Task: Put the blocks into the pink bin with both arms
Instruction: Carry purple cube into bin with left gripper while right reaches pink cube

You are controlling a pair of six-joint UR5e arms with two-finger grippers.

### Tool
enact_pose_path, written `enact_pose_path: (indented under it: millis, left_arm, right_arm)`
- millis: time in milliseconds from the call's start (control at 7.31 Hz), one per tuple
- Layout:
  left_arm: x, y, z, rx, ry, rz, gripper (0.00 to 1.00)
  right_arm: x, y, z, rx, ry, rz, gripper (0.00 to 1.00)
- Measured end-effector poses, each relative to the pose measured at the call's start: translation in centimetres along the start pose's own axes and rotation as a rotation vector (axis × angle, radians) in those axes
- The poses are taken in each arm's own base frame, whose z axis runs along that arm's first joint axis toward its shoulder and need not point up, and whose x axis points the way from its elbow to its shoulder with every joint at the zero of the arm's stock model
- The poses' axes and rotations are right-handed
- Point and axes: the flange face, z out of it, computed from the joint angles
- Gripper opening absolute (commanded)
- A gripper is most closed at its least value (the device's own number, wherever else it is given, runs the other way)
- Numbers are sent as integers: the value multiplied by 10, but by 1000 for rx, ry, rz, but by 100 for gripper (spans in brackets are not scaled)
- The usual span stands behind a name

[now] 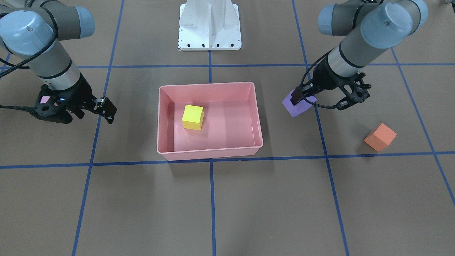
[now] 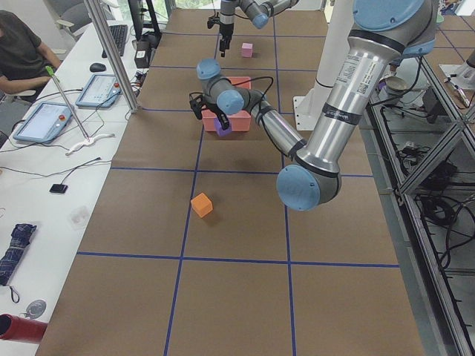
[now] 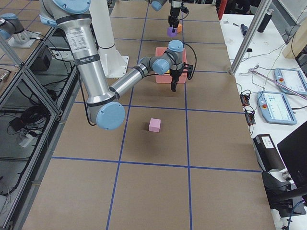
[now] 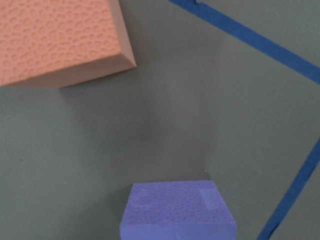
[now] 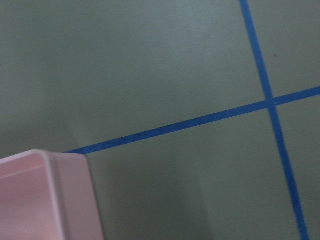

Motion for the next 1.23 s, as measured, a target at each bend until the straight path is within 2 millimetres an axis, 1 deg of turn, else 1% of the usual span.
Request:
enact_pose_path:
  millis: [137,274,411,547,684,821,958,1095,1232]
  left_arm:
    - [42,16,-14,12,13,12,0]
    - [73,34,-7,32,2,22,0]
    - [95,52,15,54,-22,28,0]
    - [112,68,40,74,-49,36,0]
    - [126,81,65,93,-77,44,0]
    - [135,92,86,108,-101,53,0]
    - [139,105,103,118,-119,65,0]
    - [140,115,116,125,-133,71,0]
    - [140,119,125,127,-143,71,3]
  right_arm:
    - [40,-6,2,-7,32,-36,99]
    - [76,-10,3,-19,56,-67,99]
    - [102,-9,3,-29,73,-85,99]
    - [126,-4,7,-41,89,-104,99]
    - [151,4,15,-51,100,-125,99]
    - [170,11,22,-59,102,-129,99]
    - [184,17,28,-67,101,-119,99]
    - [194,20,35,-75,92,-114,99]
    - [205,21,47,-80,82,-115,99]
